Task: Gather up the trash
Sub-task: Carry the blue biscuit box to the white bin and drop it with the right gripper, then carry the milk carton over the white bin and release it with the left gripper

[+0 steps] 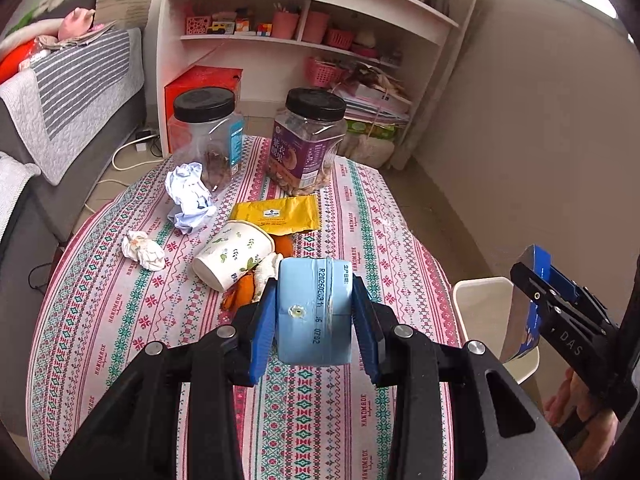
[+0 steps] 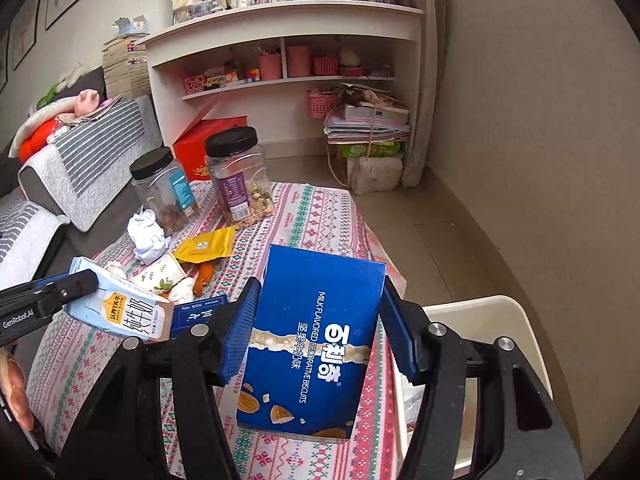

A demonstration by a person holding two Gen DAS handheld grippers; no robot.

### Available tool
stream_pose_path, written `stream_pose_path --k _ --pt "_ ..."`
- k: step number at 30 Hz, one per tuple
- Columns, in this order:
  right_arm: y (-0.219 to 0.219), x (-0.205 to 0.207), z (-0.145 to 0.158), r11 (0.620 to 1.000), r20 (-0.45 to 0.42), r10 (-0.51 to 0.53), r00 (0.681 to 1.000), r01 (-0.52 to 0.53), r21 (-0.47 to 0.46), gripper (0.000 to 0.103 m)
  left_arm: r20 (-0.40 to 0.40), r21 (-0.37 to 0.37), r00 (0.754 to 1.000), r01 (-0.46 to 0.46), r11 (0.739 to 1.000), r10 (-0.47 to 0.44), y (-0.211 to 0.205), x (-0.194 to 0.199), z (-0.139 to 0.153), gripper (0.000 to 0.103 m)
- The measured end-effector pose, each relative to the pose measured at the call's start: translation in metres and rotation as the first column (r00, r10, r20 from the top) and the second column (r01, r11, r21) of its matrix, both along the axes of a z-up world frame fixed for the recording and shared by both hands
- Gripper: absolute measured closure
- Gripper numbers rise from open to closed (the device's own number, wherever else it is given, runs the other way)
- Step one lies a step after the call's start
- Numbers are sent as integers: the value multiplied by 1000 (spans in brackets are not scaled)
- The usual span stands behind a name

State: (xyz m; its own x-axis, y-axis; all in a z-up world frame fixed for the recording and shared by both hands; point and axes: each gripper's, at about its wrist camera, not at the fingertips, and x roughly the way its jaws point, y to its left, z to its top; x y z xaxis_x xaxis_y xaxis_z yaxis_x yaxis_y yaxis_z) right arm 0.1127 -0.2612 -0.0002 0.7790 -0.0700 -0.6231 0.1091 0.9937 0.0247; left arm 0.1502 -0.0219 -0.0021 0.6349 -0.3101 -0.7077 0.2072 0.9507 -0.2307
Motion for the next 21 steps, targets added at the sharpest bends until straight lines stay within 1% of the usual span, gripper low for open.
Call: stream_pose_path --k 7,13,14,15,17,21 --pt "-49 -13 9 992 24 -116 993 117 -53 47 4 -14 999 47 999 -47 -30 -2 2 67" --pt "-99 -27 13 969 8 -238 971 237 -63 45 2 -18 994 113 993 -113 -69 -6 2 67" --pt "-106 -30 13 964 4 -256 967 256 -71 43 3 -17 992 126 992 -126 -76 -7 3 67" --pt "-112 -32 13 958 4 -277 961 277 -79 33 5 -14 990 140 990 -140 -86 -9 4 67" --pt "-125 -41 15 944 18 -319 948 319 -84 19 10 -7 986 169 986 -169 -103 -12 4 67" --pt "-147 -54 19 928 29 -363 931 364 -74 14 7 9 973 229 973 -229 -141 -18 3 67"
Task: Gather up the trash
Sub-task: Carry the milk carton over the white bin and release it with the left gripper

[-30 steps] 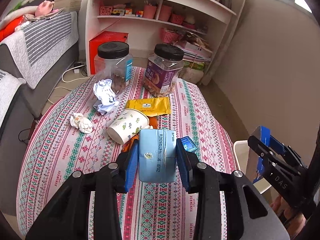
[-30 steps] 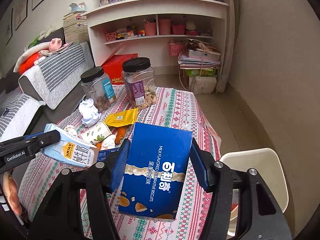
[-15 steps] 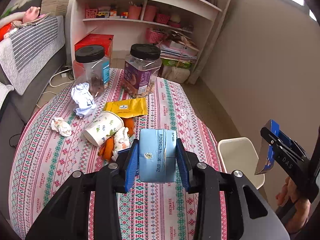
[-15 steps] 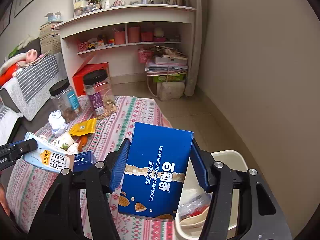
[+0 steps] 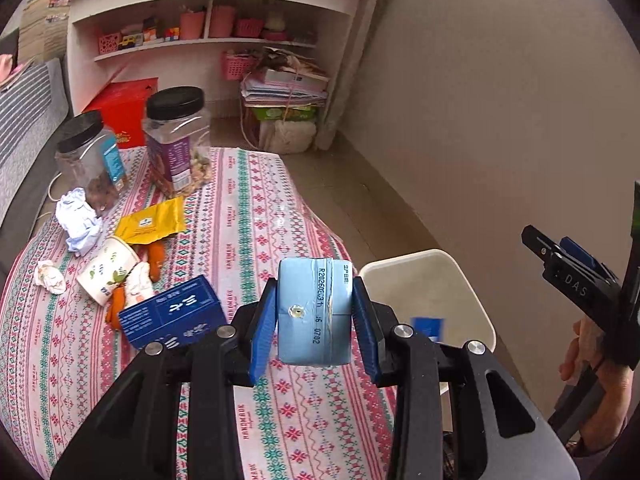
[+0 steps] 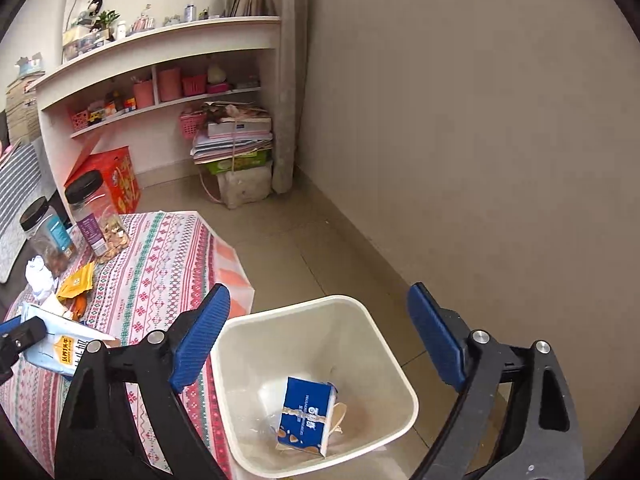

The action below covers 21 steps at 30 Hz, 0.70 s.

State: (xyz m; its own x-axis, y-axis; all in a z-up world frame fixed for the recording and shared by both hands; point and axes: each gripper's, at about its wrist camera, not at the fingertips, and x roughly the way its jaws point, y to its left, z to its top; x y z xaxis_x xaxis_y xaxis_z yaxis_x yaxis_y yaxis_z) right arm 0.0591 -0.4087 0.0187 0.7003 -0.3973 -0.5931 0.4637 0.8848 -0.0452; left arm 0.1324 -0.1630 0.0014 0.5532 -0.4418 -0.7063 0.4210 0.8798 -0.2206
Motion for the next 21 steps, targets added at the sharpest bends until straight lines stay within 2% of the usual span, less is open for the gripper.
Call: stream_pose_path --k 5,11,13,14,15,18,21 --pt "-26 -15 5 997 25 -64 998 63 39 14 -23 -2 997 69 998 -69 -48 -8 -5 67" --pt "-44 -34 12 988 63 -136 989 131 81 12 -71 -74 986 147 986 -152 -99 -11 -4 67" --pt "-46 -39 14 986 73 -151 986 144 83 12 -104 -105 978 168 980 -179 -109 -7 -4 60" --pt "-47 -41 15 985 77 -156 985 150 83 12 -113 -115 977 168 979 -181 -112 -7 -3 51" --pt "-46 -43 16 985 81 -158 984 152 82 12 -112 -117 977 166 979 -179 -113 -8 -2 51" --pt "-41 -41 17 987 89 -144 986 136 86 11 -70 -75 984 162 984 -167 -111 -11 4 50" --pt "-28 -33 16 992 85 -107 991 101 70 11 -6 6 991 135 991 -135 -100 -13 9 45"
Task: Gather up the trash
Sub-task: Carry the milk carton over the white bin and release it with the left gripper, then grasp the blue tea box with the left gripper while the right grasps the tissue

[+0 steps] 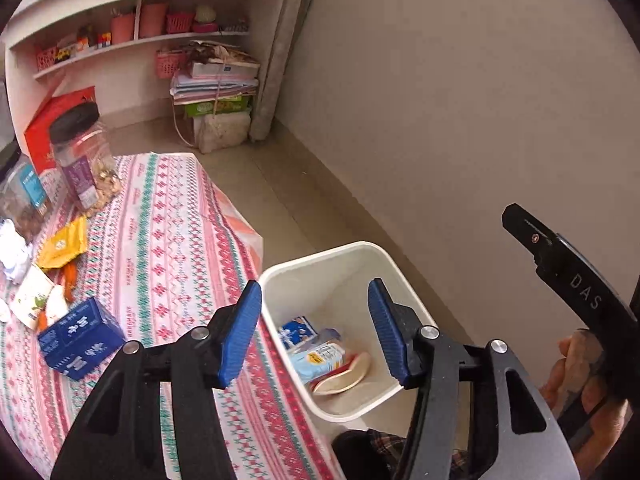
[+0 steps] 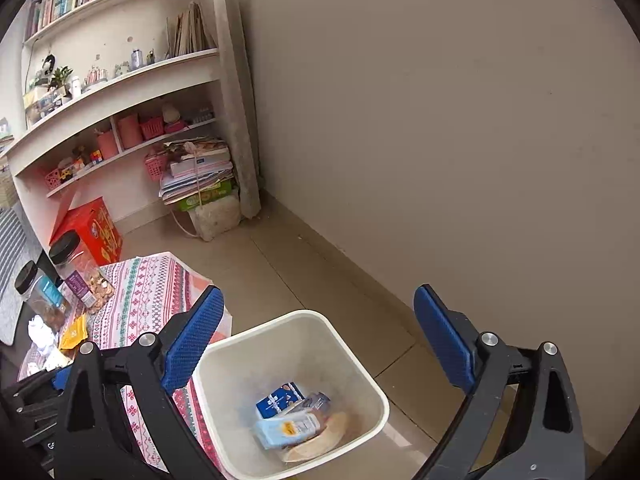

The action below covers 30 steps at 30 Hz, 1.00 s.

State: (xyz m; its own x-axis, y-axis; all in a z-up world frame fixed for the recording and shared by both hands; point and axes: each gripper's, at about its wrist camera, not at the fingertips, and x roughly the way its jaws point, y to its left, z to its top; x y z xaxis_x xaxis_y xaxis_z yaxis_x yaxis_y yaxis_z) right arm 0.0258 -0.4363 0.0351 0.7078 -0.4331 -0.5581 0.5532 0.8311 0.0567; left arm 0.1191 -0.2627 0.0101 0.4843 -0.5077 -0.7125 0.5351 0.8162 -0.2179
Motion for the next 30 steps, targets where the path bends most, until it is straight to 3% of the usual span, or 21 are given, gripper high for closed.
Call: stream_pose_path --k 7,10,13,18,22,25,30 --pt "47 26 -1 994 -27 93 995 -94 -51 7 109 99 991 -85 991 74 41 8 3 39" --pt "64 37 -4 990 -37 129 991 -131 -50 7 148 137 983 -127 982 107 59 13 -2 32" --pt "79 49 -7 987 -47 153 987 -155 -42 7 158 199 980 -150 969 119 74 23 -12 32" --pt "98 64 -12 983 -58 178 982 -179 -23 7 89 339 991 -127 932 103 98 52 -44 26" --pt "110 74 -19 978 -86 200 976 -204 -34 7 -14 470 992 -104 877 125 118 85 -87 25" --pt "117 83 -23 975 -107 213 971 -218 -33 7 -54 516 987 -100 850 150 127 104 -112 25" --pt "125 98 -32 971 -131 239 962 -239 12 7 -60 564 994 -42 824 91 120 113 -130 26"
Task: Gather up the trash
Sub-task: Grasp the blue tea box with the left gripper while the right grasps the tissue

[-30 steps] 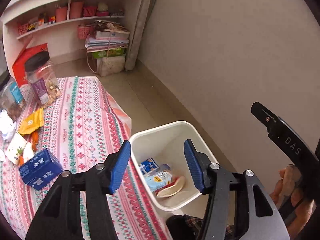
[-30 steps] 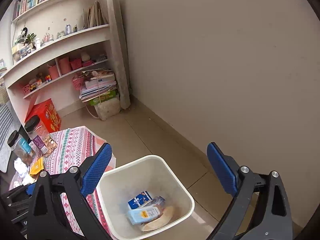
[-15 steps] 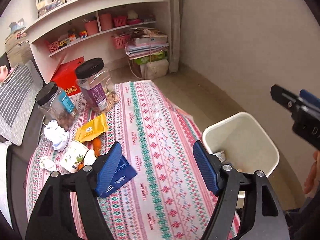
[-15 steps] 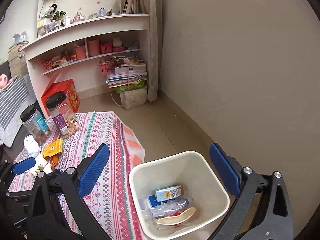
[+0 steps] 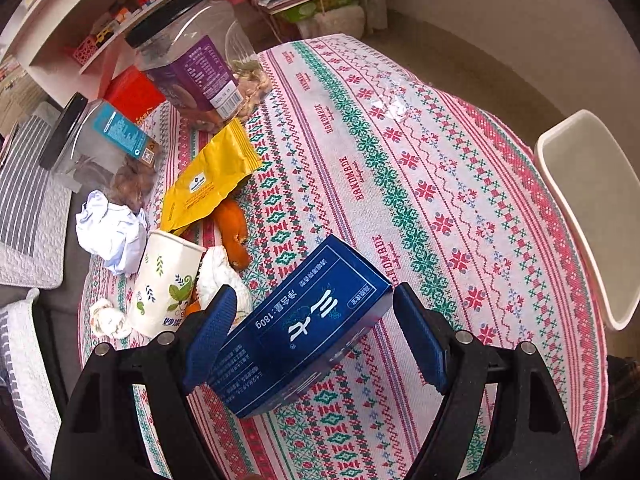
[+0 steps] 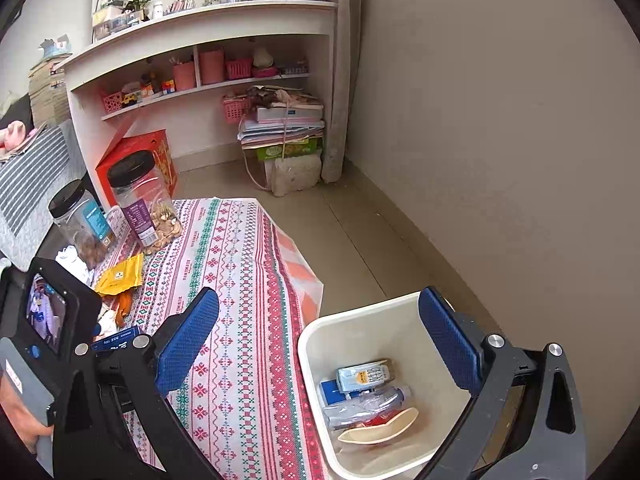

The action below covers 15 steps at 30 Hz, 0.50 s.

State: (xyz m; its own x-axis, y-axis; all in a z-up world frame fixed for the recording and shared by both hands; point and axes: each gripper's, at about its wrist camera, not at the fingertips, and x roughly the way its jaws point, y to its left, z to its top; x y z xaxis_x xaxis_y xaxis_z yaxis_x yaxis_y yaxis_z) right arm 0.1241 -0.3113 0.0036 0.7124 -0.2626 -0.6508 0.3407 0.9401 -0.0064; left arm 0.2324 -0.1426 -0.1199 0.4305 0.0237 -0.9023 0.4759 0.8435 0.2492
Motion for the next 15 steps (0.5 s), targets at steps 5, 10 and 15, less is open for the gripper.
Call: stream_pose_path --k 5,10,15 --pt "11 14 -10 1000 -31 18 999 -17 19 7 29 18 999 42 999 -43 4 -10 0 48" --pt "27 28 -22 997 -71 57 996 -53 56 7 0 -151 998 -57 987 58 51 -15 34 57" --pt "63 49 -43 989 -126 129 984 -119 85 7 -97 -382 973 -229 895 208 129 -23 68 58"
